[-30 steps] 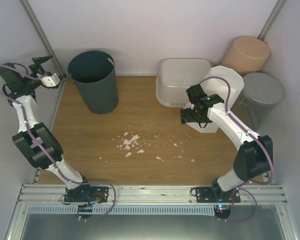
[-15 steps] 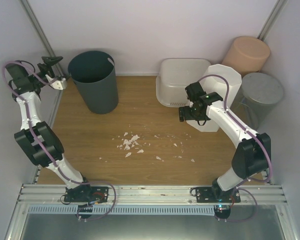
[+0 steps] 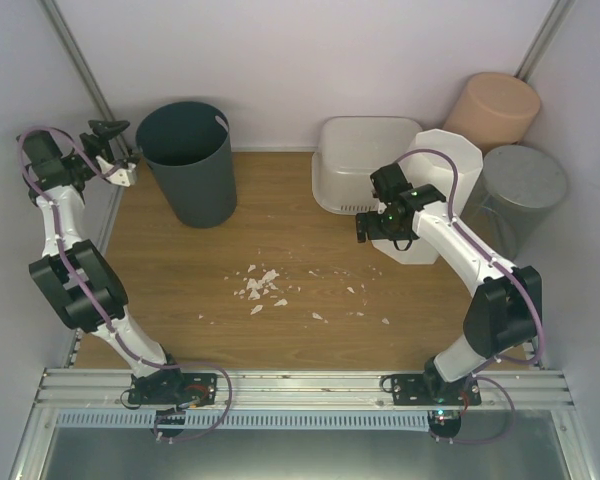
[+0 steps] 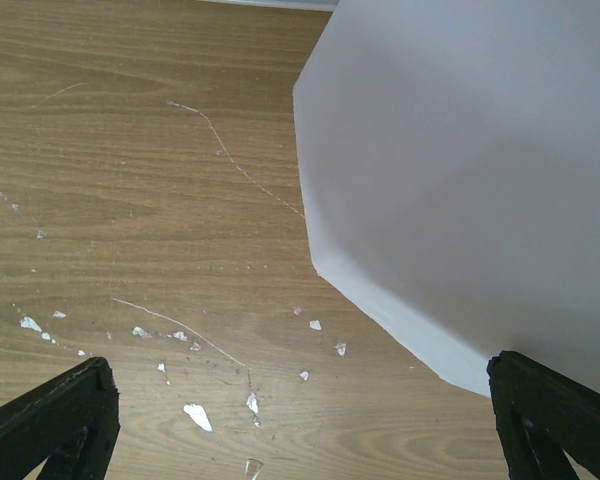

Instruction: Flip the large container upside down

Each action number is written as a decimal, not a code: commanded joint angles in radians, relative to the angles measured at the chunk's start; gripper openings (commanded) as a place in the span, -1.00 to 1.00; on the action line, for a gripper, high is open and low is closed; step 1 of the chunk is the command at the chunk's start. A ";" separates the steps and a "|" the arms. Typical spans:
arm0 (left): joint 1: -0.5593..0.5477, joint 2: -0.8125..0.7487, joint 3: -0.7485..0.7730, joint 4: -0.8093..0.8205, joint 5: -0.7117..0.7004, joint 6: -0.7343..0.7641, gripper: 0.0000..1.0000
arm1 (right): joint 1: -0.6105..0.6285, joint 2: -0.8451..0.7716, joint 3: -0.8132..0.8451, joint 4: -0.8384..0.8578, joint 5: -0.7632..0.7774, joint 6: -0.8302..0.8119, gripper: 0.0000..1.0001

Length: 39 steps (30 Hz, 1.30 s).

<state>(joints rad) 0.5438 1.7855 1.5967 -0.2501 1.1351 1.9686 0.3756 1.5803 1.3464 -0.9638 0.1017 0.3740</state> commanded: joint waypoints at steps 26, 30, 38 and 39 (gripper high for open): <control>-0.157 0.008 -0.175 0.499 -0.056 -0.288 0.11 | -0.018 -0.066 -0.076 0.065 0.002 0.019 1.00; -0.160 0.008 -0.150 0.411 -0.049 -0.249 -0.13 | -0.018 -0.070 -0.079 0.064 0.005 0.019 1.00; -0.166 0.007 -0.082 0.229 -0.047 -0.239 -0.40 | -0.018 -0.089 -0.070 0.063 -0.002 0.025 1.00; -0.167 0.008 -0.069 0.221 -0.048 -0.278 -0.45 | -0.018 -0.093 -0.066 0.063 -0.003 0.026 1.00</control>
<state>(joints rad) 0.3866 1.7935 1.4643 0.0181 1.0698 1.7466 0.3752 1.5246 1.2732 -0.9234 0.0765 0.3904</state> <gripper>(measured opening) 0.307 0.995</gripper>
